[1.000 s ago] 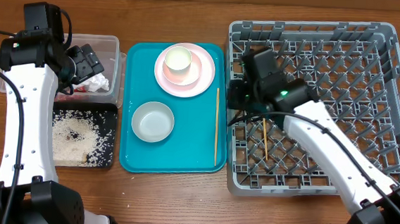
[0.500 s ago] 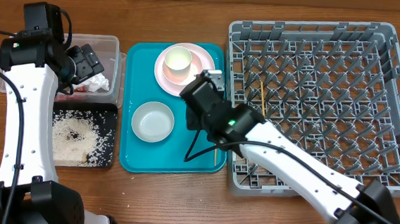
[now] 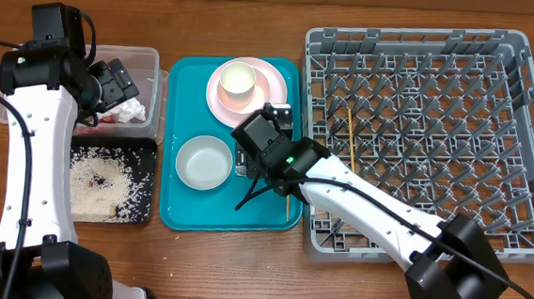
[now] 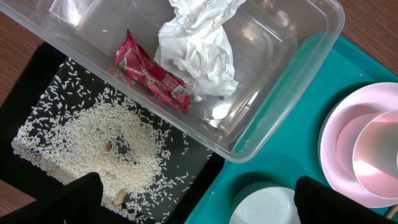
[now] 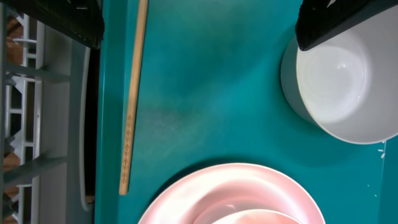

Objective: Sort waste into correct bins and load items into the dishwasher
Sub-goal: 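Reach the right gripper back to the second chopstick and grasp it, then carry the second chopstick into the dish rack and release it, then move the right gripper to the white bowl rim and grasp it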

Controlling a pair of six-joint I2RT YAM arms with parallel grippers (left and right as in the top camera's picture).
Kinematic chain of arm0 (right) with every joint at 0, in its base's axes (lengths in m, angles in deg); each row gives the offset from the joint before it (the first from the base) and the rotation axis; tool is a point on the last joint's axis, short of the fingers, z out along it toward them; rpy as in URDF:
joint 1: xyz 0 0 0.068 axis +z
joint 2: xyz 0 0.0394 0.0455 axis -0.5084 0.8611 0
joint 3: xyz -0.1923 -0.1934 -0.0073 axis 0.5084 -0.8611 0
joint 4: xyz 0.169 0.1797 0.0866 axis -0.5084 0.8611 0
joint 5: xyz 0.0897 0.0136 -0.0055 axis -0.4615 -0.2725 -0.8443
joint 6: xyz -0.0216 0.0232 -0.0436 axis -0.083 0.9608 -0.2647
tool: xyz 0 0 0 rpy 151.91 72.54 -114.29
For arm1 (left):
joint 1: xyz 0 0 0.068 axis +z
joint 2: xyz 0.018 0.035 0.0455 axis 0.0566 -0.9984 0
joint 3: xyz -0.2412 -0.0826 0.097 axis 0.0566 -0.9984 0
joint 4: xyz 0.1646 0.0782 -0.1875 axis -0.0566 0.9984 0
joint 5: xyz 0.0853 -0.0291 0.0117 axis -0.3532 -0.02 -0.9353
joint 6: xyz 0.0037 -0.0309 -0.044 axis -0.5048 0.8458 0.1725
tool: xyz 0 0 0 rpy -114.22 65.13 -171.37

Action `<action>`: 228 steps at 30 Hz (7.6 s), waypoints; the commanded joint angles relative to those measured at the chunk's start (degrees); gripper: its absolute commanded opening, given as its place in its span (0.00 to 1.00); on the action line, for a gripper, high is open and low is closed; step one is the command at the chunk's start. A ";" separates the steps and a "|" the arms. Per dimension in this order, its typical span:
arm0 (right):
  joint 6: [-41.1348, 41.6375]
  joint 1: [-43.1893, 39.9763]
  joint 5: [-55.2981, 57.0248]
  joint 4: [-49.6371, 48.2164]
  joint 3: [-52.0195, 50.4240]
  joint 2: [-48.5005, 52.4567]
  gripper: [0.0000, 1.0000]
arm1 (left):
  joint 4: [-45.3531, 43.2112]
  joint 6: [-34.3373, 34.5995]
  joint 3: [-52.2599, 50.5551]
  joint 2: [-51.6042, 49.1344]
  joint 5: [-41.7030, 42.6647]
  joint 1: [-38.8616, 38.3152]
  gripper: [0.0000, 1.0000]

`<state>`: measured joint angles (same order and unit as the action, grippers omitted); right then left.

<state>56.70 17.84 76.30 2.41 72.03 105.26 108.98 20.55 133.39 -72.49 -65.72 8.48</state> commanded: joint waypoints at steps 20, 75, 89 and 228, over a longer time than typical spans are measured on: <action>4.96 -0.04 7.23 -1.36 -0.33 6.54 0.50 | -0.09 0.76 1.29 -0.15 0.28 -0.07 1.00; 9.20 -3.74 -2.47 -3.85 -2.34 11.65 0.40 | -0.07 0.76 1.29 -0.15 0.28 -0.07 1.00; 9.20 -3.76 -2.49 -6.43 -4.35 11.67 0.12 | -0.09 0.76 1.29 -0.15 0.28 -0.07 1.00; -34.77 11.96 -13.64 -22.73 -4.92 8.35 0.44 | -0.07 0.76 1.29 -0.15 0.28 -0.07 1.00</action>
<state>21.97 29.91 61.16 -21.13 66.85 113.52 108.98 20.55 133.39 -72.49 -65.72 8.48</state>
